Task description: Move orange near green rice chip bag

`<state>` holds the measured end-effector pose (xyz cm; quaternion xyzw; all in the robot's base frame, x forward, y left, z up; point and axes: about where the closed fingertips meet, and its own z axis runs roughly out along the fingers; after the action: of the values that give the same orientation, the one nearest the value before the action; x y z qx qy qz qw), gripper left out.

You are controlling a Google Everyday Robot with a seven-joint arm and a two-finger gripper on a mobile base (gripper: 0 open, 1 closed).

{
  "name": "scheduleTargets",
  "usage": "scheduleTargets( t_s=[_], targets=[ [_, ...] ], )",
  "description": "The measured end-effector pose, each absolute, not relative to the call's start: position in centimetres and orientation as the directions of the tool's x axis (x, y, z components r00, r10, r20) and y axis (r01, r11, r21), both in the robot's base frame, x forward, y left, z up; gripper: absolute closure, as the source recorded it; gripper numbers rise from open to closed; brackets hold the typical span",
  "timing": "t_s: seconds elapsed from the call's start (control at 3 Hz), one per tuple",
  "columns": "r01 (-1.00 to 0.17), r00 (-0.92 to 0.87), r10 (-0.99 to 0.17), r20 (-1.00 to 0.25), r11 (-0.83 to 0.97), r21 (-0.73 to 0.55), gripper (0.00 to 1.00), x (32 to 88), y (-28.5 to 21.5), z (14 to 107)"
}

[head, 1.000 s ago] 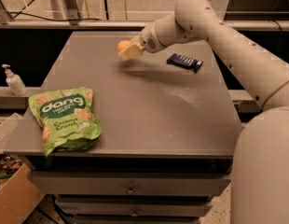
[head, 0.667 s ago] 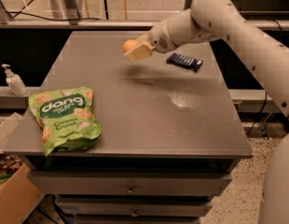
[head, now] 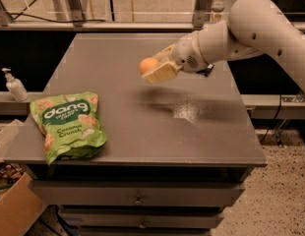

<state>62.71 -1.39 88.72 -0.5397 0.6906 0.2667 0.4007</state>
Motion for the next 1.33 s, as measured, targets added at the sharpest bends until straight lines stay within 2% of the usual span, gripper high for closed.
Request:
scheduleTargets(
  t_s=[0.33, 1.33],
  targets=[
    [-0.975, -0.080, -0.537, -0.839, 0.219, -0.047, 1.00, 57.7, -2.5, 88.3],
    [-0.982, -0.072, -0.536, -0.841, 0.185, -0.033, 1.00, 56.9, -1.5, 87.7]
  ],
)
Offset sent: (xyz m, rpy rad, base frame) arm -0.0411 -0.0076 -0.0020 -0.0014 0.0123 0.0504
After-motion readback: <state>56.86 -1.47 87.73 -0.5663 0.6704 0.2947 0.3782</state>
